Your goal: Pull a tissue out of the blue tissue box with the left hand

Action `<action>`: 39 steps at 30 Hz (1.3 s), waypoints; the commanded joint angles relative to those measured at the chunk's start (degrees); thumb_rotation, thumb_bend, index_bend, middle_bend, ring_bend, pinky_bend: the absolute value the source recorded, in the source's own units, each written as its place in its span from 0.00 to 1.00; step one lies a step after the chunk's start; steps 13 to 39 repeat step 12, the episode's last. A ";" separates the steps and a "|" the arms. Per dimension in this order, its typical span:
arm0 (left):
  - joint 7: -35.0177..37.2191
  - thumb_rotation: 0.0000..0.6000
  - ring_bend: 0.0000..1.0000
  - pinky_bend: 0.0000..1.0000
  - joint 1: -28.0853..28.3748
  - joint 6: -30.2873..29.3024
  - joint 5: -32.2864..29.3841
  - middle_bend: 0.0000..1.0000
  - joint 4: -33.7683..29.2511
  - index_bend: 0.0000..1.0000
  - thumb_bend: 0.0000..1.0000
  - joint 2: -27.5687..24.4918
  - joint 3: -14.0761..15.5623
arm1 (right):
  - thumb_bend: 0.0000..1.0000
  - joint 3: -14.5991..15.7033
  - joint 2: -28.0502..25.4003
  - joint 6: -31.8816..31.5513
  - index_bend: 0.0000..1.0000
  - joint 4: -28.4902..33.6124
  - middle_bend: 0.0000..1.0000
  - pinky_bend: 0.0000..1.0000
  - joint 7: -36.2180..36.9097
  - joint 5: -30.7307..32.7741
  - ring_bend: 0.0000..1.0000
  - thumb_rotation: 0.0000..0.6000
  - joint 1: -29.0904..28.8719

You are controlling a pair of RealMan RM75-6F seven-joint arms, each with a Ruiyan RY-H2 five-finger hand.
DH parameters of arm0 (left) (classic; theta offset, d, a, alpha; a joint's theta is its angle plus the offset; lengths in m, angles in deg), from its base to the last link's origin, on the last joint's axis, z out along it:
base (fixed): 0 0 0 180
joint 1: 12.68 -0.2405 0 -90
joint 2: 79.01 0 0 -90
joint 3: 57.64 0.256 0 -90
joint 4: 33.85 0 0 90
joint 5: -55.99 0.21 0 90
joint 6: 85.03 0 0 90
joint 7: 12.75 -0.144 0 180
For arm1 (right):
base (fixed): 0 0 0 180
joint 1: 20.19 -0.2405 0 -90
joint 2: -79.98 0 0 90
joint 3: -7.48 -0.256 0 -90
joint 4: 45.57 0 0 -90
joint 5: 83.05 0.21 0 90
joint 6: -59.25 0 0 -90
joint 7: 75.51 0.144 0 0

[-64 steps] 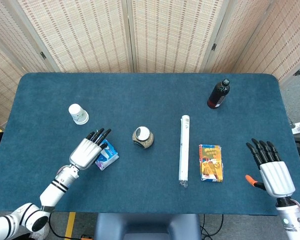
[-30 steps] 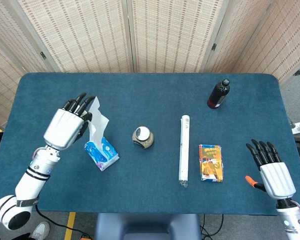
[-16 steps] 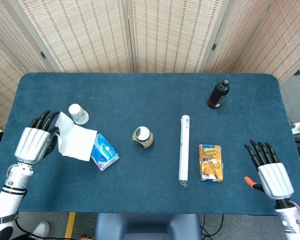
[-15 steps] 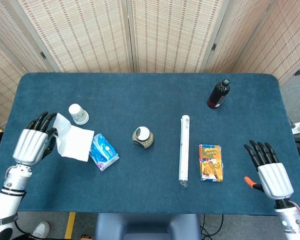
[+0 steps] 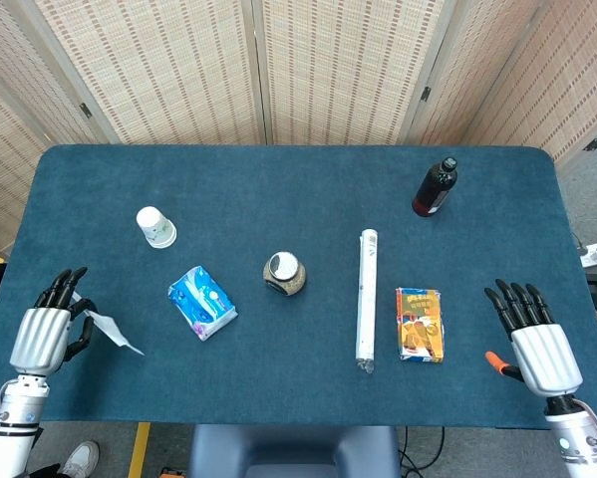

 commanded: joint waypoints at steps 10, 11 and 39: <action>0.64 1.00 0.00 0.12 -3.86 -2.43 0.89 0.00 -1.63 0.00 0.29 -1.39 1.15 | 0.06 -0.21 0.17 0.38 0.00 -0.37 0.00 0.01 -0.47 0.77 0.00 1.00 -0.02; 0.40 1.00 0.00 0.12 -3.94 -2.51 1.08 0.00 -1.81 0.00 0.29 -1.44 1.15 | 0.06 -0.16 0.21 0.38 0.00 -0.40 0.00 0.01 -0.56 0.77 0.00 1.00 0.01; 0.13 1.00 0.00 0.12 -4.02 -2.58 1.36 0.00 -2.02 0.00 0.29 -1.51 1.16 | 0.06 -0.08 0.27 0.39 0.00 -0.43 0.00 0.01 -0.68 0.73 0.00 1.00 0.04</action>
